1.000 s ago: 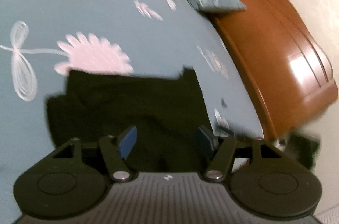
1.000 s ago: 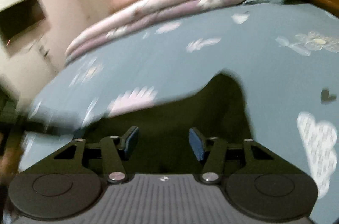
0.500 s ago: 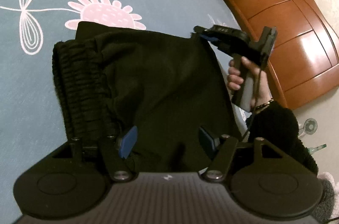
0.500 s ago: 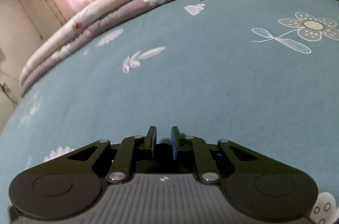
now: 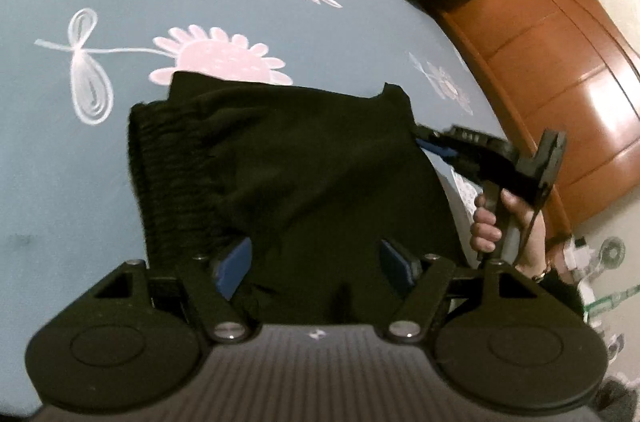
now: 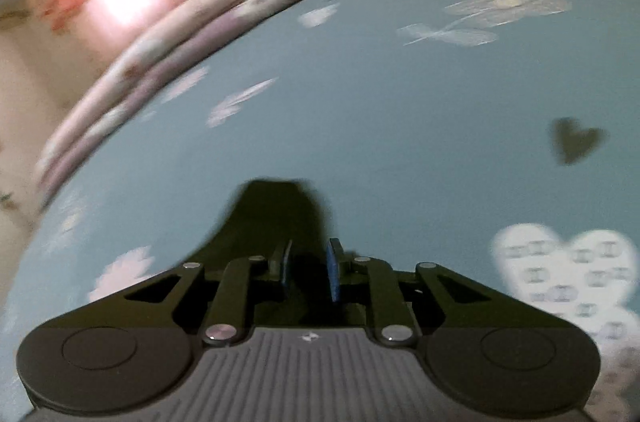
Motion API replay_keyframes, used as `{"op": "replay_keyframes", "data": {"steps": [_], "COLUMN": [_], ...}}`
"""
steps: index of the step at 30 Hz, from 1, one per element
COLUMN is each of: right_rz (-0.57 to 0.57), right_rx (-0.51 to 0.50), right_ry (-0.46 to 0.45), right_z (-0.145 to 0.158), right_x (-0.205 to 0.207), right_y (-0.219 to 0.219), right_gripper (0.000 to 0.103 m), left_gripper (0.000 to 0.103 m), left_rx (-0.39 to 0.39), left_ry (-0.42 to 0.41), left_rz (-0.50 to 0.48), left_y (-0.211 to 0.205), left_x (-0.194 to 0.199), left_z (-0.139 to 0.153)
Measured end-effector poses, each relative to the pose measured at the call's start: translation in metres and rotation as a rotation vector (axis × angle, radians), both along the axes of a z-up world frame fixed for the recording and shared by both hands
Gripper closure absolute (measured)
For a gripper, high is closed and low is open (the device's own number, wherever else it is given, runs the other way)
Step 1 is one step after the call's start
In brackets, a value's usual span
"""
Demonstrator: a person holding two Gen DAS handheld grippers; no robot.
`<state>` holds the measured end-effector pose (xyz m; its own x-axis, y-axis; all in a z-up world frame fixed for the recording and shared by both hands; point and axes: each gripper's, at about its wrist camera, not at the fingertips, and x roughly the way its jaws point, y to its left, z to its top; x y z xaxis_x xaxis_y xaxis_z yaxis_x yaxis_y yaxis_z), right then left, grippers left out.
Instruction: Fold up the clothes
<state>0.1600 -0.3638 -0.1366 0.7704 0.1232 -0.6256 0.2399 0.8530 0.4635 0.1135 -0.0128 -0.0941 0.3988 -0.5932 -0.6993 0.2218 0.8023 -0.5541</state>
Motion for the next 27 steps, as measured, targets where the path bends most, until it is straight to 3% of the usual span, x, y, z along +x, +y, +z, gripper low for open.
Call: {"op": "replay_keyframes", "data": {"steps": [3,5,10,12,14,17,24,27], "right_rz": [0.019,0.049,0.144,0.199,0.222,0.243,0.326,0.358], "right_rx": [0.081,0.097,0.111,0.090,0.024,-0.072,-0.067,-0.057], "right_ry": [-0.042,-0.061,-0.034,-0.012,-0.003,0.015,-0.023,0.059], "right_z": [0.011,0.020,0.027,0.025,0.025,0.028,0.044,0.030], "right_x": [-0.023,-0.040,-0.071,-0.081,-0.093,-0.105,-0.123,-0.123], "right_y": [-0.001,0.008,0.046,0.063,0.078,0.092,0.109,0.118], "right_gripper": [0.076,0.067,0.066,0.065,0.054,0.052,0.051,0.049], "left_gripper": [0.033,0.033,0.032,0.032,0.032,0.032,0.031,0.031], "left_rx": [-0.002,0.016,0.039,0.064,0.072,0.016,-0.013,0.006], "left_ry": [-0.016,-0.044,-0.041,-0.024,0.003,0.027,-0.026,0.006], "left_rz": [0.027,0.026,-0.012,-0.006,0.002,0.020,0.009,0.012], "left_y": [0.002,-0.003,-0.021,-0.022,-0.019,-0.008,-0.009,-0.015], "left_x": [-0.003,-0.004,-0.010,-0.013,-0.016,-0.021,-0.032,-0.030], "left_z": [0.008,0.016,0.015,0.009,0.001,-0.003,0.011,0.003]}}
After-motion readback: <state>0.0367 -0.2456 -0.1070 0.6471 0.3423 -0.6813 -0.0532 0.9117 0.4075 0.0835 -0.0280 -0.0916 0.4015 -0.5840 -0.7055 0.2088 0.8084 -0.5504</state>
